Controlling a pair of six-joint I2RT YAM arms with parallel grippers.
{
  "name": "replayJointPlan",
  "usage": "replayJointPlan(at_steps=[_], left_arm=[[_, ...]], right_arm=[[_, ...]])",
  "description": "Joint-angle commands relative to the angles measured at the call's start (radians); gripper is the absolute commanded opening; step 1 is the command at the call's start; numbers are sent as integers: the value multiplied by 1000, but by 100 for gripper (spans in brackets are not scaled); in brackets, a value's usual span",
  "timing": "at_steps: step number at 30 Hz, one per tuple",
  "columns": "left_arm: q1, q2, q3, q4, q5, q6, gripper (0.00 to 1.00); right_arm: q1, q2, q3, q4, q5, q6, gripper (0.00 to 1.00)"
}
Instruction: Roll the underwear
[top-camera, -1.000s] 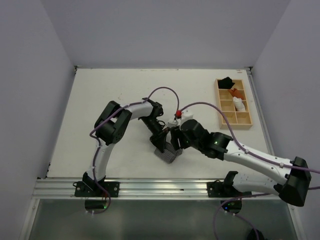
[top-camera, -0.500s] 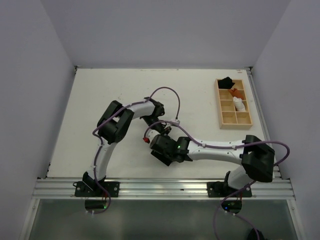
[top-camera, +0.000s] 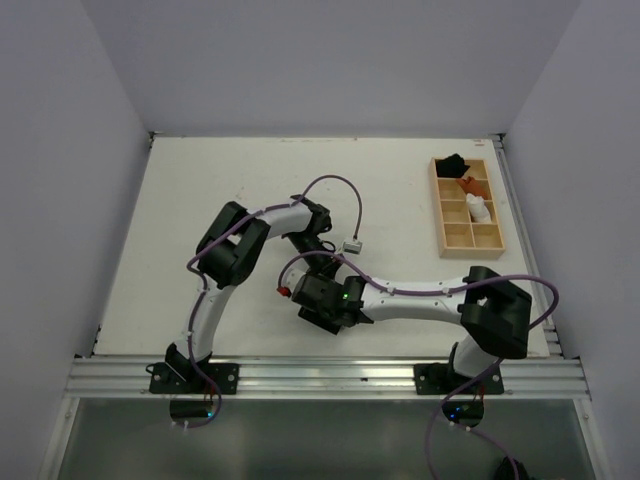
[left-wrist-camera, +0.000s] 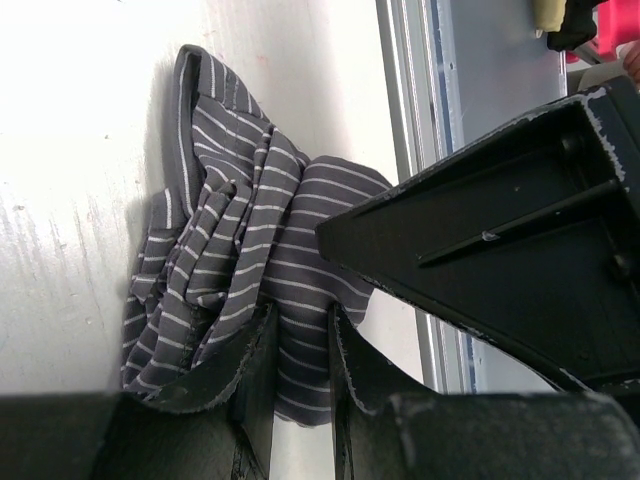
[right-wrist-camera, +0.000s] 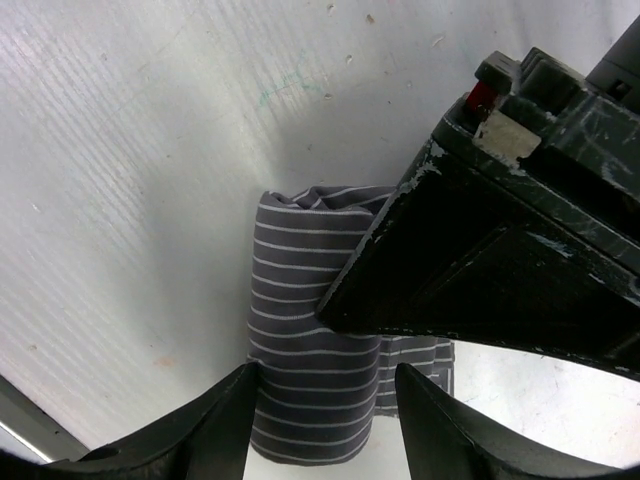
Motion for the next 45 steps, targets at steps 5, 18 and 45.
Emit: replayJointPlan(at_steps=[5,18,45], left_arm=[[-16,61,3,99,-141,6,24],[-16,72,23,111,-156,-44,25],[139,-328,-322,369,-181,-258,39]], right_arm=[[4,28,30,26,-37,-37,61],[4,94,45,26,17,-37,56],[-259,79,-197,328,-498,239,18]])
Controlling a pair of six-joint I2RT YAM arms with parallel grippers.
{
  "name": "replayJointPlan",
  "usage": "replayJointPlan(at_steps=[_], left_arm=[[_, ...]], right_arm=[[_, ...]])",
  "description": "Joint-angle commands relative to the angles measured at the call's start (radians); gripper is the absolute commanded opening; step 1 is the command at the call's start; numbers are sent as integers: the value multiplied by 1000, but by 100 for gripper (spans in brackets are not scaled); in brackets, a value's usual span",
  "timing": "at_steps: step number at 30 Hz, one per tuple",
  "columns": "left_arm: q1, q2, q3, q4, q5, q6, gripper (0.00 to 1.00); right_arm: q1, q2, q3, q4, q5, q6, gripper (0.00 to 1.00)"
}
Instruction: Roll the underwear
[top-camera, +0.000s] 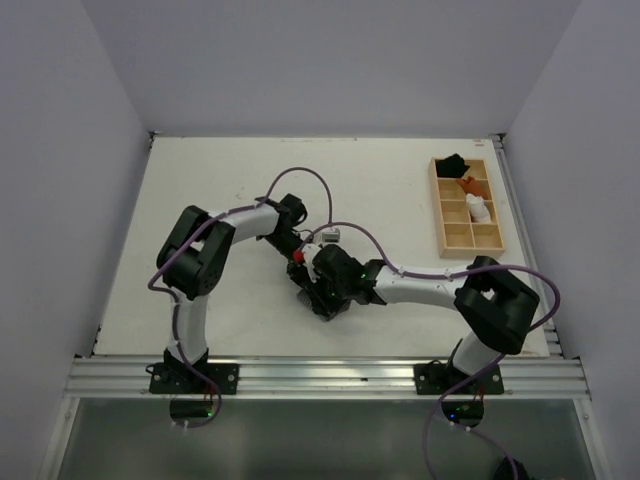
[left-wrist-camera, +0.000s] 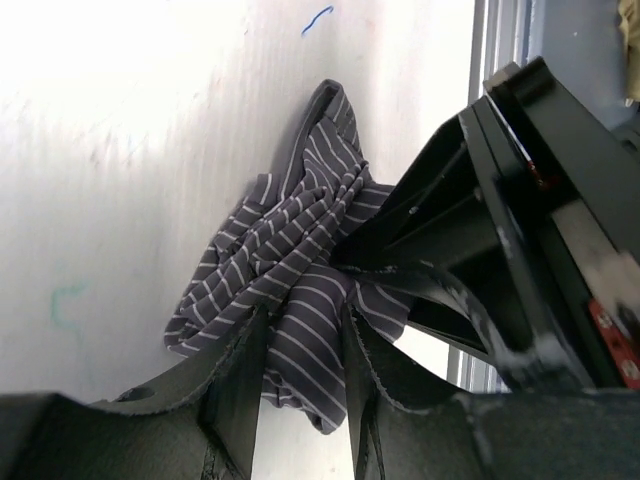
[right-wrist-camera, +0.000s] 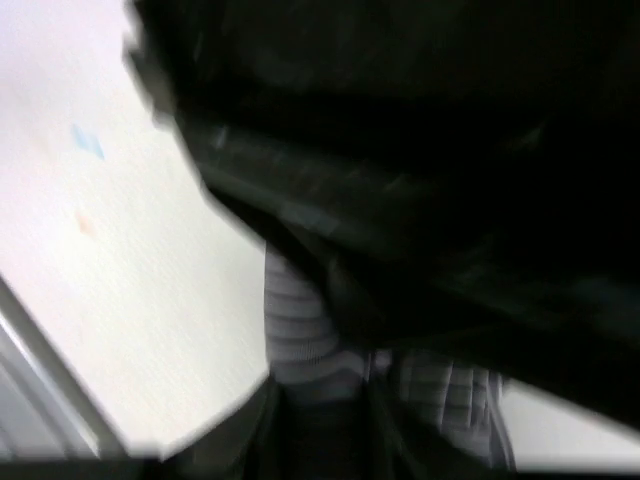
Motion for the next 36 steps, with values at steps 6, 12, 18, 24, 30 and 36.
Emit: replayJointPlan(at_steps=[6,12,18,24,30,36], left_arm=[[103,-132,-12,0,-81,-19,40],[107,-155,-37,-11,-64,-27,41],[109,-135,-47,-17,-46,-44,42],[107,-86,-9,-28,-61,-76,51],[101,-67,52,-26,-53,-106,52],[100,-15,111,-113,-67,-93,53]], right_arm=[[-83,111,-102,83,-161,128,18],[-103,131,-91,75,-186,117,18],[-113,160,-21,8,-187,61,18],[-113,223,109,-106,-203,-28,18],[-113,266,166,-158,-238,-47,18],[-112,278,168,-169,-252,-54,18]])
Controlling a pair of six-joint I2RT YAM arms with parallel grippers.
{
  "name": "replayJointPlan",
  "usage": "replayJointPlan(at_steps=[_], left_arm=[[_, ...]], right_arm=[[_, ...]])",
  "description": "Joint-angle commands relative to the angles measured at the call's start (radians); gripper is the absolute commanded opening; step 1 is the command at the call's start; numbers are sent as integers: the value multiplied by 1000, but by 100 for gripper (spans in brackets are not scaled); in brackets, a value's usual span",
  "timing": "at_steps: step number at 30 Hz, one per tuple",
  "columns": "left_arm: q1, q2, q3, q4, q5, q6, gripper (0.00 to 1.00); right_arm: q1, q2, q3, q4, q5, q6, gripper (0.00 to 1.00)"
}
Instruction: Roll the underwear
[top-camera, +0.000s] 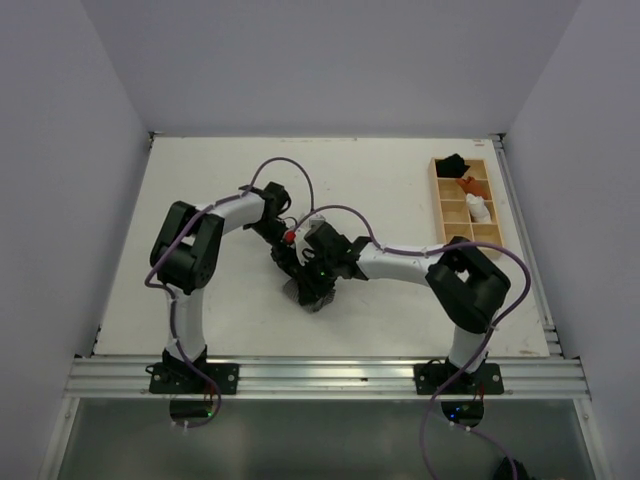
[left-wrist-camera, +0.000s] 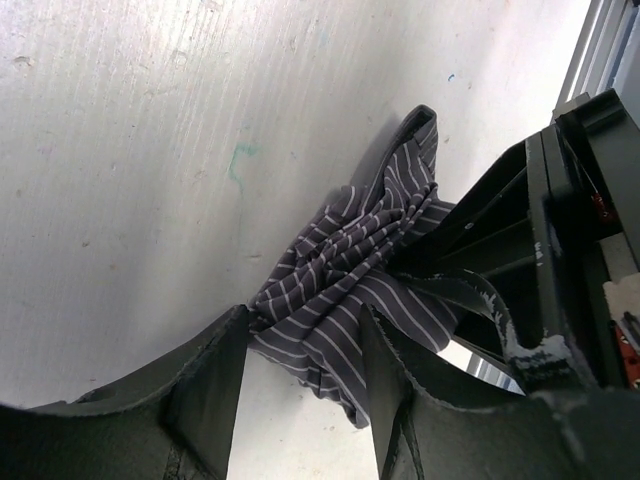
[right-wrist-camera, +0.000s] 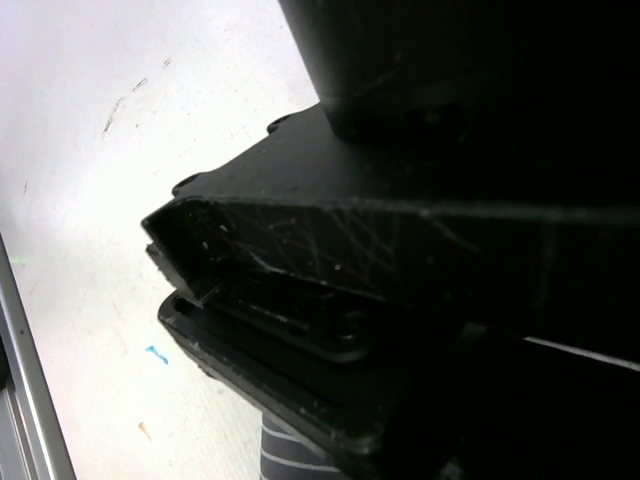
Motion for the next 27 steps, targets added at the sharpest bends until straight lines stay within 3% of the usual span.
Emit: replayJointPlan(at_steps=[1,2,8,20,27], left_arm=[[-27,13,109,-82,103,6,52],[-25,21,116,-80,105,-9,47],[-9,42,147,-31,117,-83,41],[70,19,130,32,168,-206,40],[94,-14,86,60,99,-216,40]], right_arm=[[-5,90,-32,-152,36,-34,18],[-5,90,-32,-155,36,-36,18],[-5,95,-35,-170,39,-48,18],[-4,98,-45,-195,36,-68,18],[-4,99,-45,-186,26,-56,18]])
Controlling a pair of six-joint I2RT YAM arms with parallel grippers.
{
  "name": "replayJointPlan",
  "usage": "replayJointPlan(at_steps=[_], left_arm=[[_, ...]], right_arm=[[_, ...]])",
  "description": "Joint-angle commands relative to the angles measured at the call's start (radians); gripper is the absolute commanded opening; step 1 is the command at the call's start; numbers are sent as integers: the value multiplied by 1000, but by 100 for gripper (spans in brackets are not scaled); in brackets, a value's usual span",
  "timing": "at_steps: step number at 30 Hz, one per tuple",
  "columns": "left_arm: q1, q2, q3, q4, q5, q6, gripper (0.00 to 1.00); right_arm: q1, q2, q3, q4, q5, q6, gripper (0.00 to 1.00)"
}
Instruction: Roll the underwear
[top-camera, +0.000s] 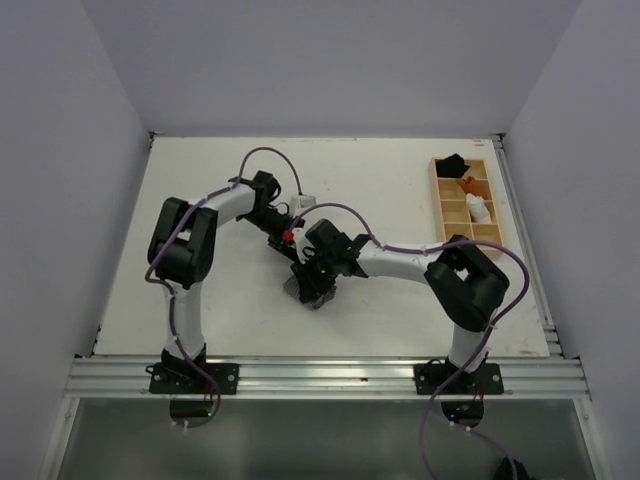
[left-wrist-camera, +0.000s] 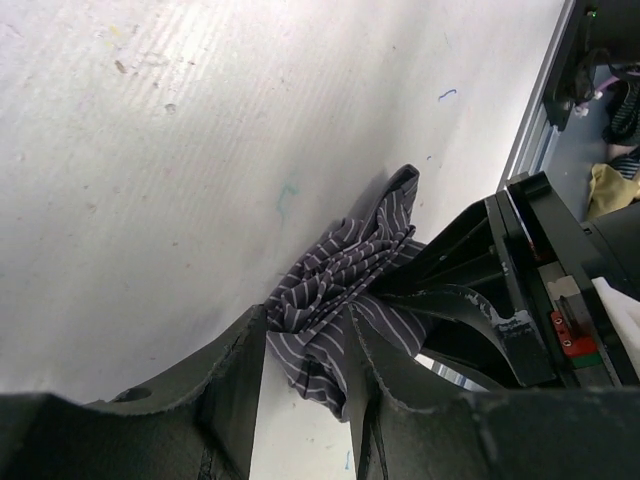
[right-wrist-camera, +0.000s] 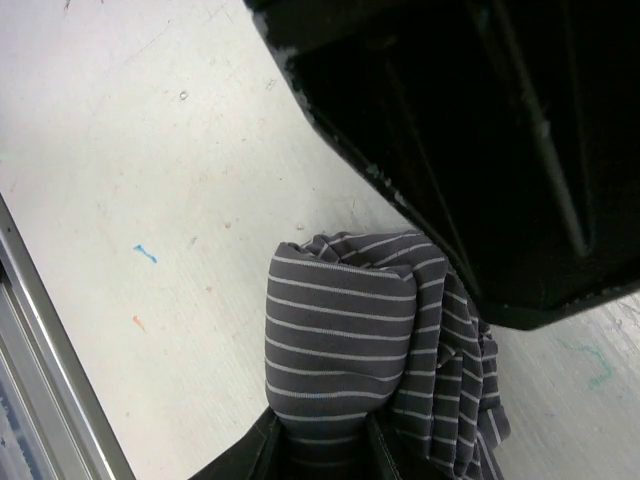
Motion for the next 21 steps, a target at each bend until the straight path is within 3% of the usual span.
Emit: replayJointPlan(at_steps=[1,8,12,15,18,19,21], left_arm=[[28,-80,-27,64,-19,-52,40],[123,-203,-85,199,-286,-193,41],[158,-322,-131,290,-646,-270,47],[169,-410,-133,341,-798,-296,47],[169,-546,-178,486,-892,-311,47],[169,-589,-197,605,-903,-317,48],[169,-690,-255,736,-868,-337,56]], right_arm=[[11,85,-60,-172,39,-13,18],[2,88,-72,-139,-2,15,18],[-30,94,-83,-86,-74,35,18],[-70,107,-78,-70,-133,27,18],[-102,133,-68,-59,-194,24,19],[-108,142,-63,-57,-223,24,19],[-124,160,-61,-54,-242,26,19]])
